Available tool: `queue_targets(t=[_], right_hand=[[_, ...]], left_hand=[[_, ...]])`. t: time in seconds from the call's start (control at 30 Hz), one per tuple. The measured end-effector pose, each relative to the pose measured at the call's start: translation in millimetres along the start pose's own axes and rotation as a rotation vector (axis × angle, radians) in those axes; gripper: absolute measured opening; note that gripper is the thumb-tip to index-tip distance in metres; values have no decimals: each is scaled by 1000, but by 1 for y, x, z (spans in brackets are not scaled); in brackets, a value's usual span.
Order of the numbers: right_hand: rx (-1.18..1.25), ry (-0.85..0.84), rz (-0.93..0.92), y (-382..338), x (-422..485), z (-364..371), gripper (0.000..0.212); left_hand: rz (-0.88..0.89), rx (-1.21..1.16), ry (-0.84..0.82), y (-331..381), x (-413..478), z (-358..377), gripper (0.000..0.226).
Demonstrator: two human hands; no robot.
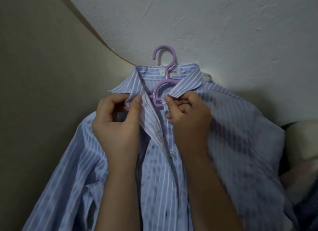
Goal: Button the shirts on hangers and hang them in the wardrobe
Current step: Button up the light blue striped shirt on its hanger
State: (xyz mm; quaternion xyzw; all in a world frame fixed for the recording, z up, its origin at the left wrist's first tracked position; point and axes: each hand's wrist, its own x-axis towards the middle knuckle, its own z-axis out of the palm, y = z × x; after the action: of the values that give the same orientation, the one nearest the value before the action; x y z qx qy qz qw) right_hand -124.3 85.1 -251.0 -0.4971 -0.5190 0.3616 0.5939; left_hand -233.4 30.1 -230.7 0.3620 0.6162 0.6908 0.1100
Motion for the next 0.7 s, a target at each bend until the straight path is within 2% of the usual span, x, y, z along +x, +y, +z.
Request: queue_targets(t=[0.07,0.23,0.3,0.4,0.5,0.57,0.7], right_hand=[[-38,-3,-7,4,1,-1,22],[-78,14,-19,8,0,2,23],[-99,20,-21,7,1,3,26],[-143,16,-34,1,3,1,34],[-173,24,-65,-7,6,-2,41],[-208,11,-83,-9,6,-3,43],[-170,-37,-67,-12,5,-7,30]], left_hand=[[-49,73,-70,1,5,3,13],[-309,145,-496,27,41,8,20],[-314,188,-583,35,48,6,17],[-300,222,-638,35,41,1,17],[-236,240,-705,36,33,-1,28],[-266,137,-665,40,29,1,17],[-327,78,-525,41,29,0,29]])
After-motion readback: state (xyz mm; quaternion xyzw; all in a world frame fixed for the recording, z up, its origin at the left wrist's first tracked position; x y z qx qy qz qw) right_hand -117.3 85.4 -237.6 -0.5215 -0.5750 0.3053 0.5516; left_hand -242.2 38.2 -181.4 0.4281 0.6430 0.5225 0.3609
